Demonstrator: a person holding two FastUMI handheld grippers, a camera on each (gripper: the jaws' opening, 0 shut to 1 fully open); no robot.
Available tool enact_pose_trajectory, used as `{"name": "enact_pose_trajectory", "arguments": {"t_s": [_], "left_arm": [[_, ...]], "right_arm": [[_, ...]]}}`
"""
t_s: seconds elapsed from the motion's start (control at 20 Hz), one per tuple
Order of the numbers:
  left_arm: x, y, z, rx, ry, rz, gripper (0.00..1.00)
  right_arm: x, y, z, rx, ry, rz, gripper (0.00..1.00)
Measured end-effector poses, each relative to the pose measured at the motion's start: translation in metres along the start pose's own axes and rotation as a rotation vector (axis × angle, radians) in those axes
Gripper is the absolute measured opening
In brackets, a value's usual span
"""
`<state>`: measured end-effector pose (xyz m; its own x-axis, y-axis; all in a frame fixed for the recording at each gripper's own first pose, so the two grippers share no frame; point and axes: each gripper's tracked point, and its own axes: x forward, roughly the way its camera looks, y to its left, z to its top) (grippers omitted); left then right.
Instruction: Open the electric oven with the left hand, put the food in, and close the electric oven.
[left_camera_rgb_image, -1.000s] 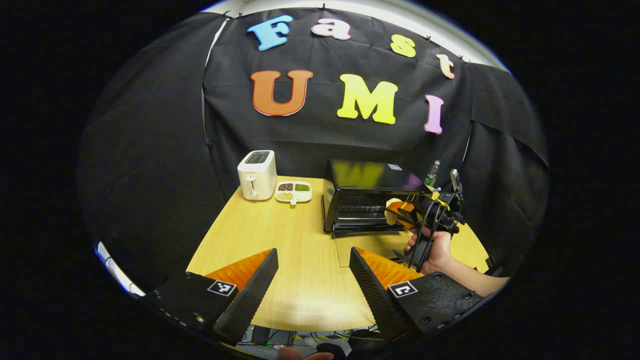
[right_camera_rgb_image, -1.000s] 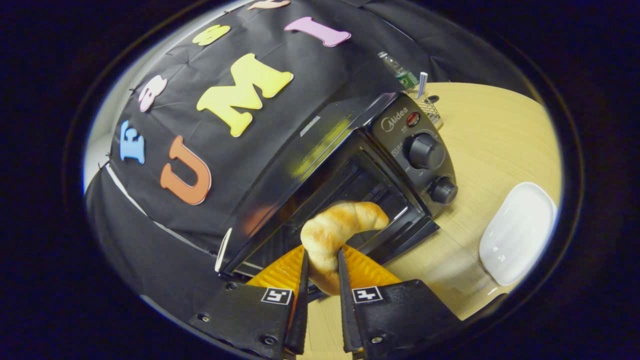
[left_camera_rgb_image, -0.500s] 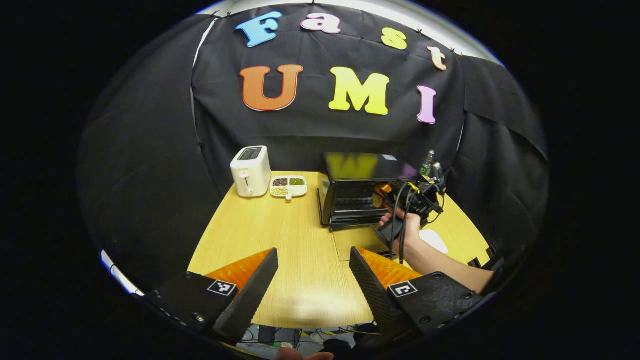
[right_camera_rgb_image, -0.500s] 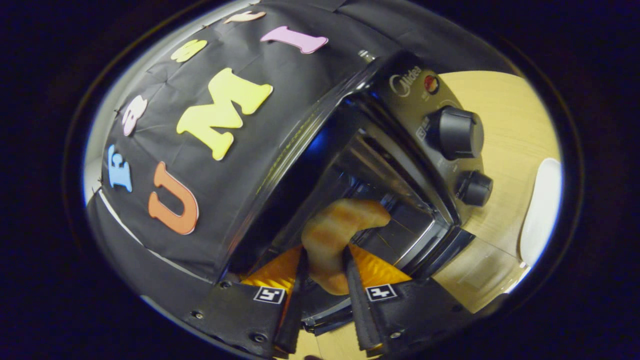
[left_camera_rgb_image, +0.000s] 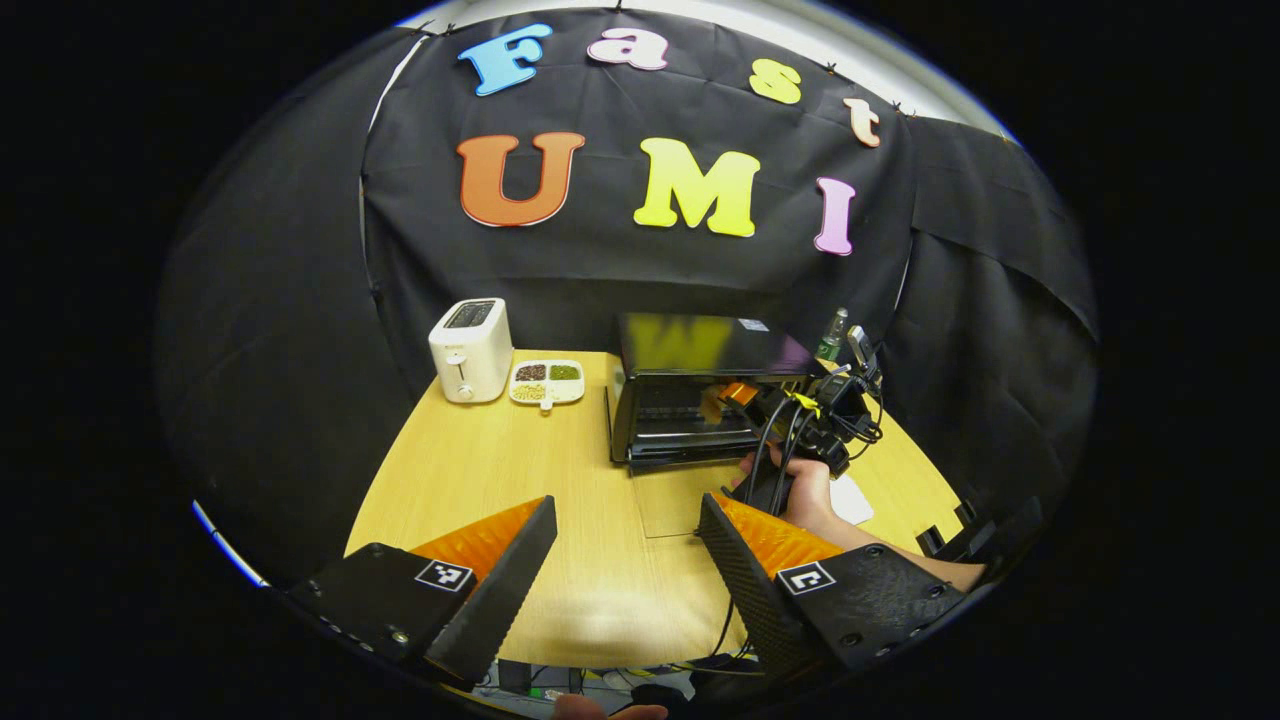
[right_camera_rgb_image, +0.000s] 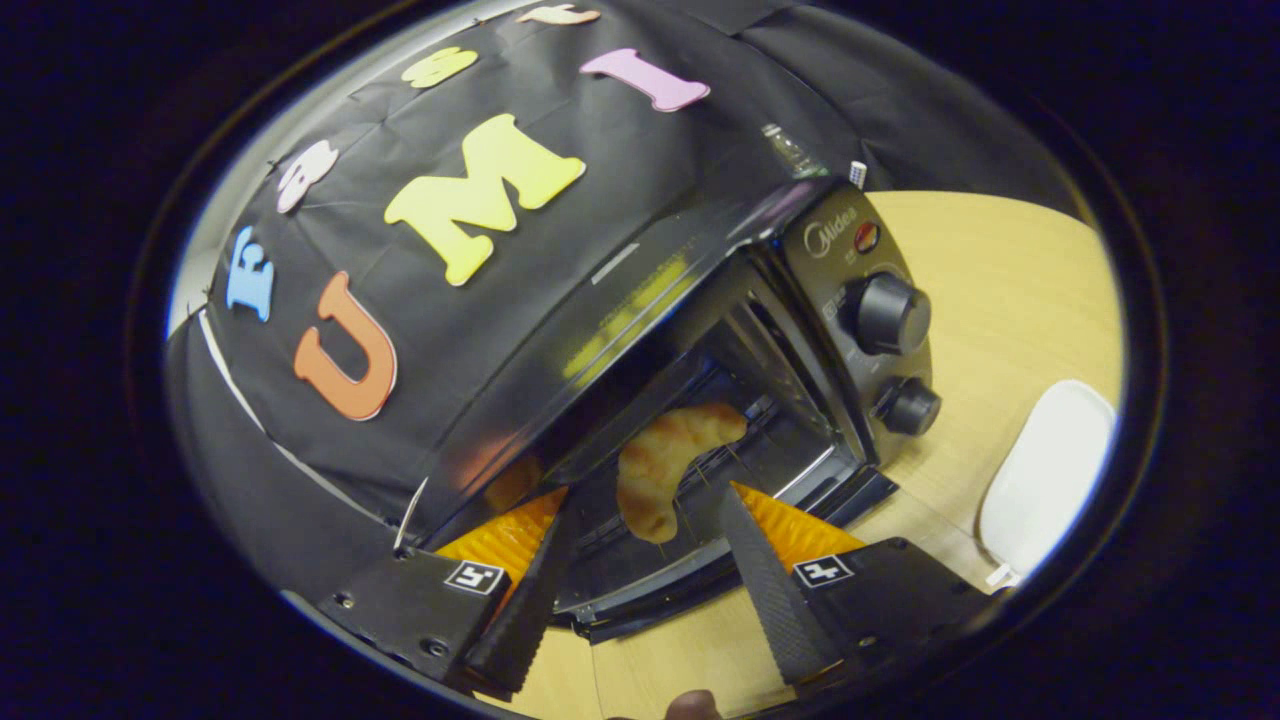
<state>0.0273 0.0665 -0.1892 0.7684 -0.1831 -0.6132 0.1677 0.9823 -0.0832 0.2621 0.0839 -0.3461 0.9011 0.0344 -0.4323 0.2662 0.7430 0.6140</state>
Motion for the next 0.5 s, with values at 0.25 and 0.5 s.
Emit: {"name": "enact_pose_trajectory", "arguments": {"t_s": [0.25, 0.5], "left_arm": [[0.010, -0.020, 0.000, -0.024, -0.018, -0.039, 0.95], [0.014, -0.051, 0.007, -0.067, -0.051, -0.081, 0.95]], "right_arm": [[-0.068, -0.002, 0.004, -0.197, 0.016, 0.011, 0.90], [-0.146, -0.007, 0.019, -0.363, 0.040, 0.032, 0.95]]}}
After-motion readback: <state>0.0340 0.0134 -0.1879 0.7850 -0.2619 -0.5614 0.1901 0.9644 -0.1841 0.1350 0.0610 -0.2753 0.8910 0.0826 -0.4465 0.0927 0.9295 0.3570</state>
